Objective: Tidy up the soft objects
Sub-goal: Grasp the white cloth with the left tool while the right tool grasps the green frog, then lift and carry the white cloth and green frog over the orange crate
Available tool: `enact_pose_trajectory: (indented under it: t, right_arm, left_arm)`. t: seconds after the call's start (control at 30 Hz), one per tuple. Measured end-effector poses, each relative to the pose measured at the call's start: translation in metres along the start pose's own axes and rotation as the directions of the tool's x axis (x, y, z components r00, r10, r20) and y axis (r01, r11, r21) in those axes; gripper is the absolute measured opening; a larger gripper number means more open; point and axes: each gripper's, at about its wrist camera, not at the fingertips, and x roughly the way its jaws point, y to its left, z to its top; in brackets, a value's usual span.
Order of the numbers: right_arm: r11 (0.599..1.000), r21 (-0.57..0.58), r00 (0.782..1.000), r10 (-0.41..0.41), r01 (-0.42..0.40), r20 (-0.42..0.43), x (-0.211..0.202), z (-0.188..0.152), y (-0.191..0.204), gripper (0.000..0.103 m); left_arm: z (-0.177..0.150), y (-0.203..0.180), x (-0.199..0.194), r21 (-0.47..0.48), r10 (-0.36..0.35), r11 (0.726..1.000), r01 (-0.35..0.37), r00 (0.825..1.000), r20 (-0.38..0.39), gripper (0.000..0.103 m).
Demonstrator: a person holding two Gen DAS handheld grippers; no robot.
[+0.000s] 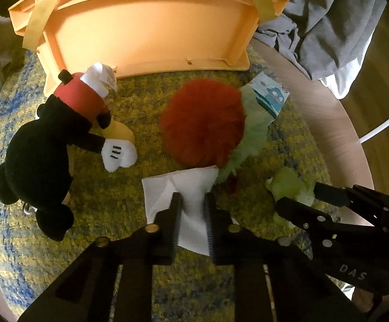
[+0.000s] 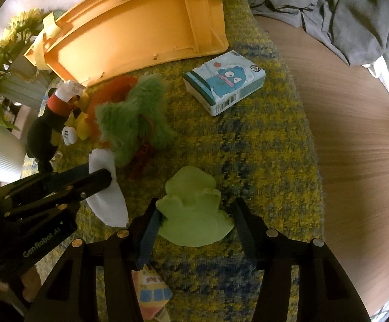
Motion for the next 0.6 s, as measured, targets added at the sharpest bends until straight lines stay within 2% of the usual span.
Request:
enact_pose_trajectory:
  t: [0.27, 0.6]
  right_arm:
    - [1.0, -0.012, 1.0, -0.002, 0.002, 0.03, -0.013, -0.002, 0.002, 0.054]
    - [0.999, -0.035, 0.997, 0.017, -0.015, 0.081, -0.03, -0.001, 0.012, 0.054]
  left_arm:
    - [-0.007, 0.002, -0.017, 0.003, -0.008, 1.0, 0.008, 1.0, 0.027, 0.015]
    - [-0.006, 0.001, -0.045, 0.002, -0.008, 1.0, 0.008, 0.995, 0.097, 0.015]
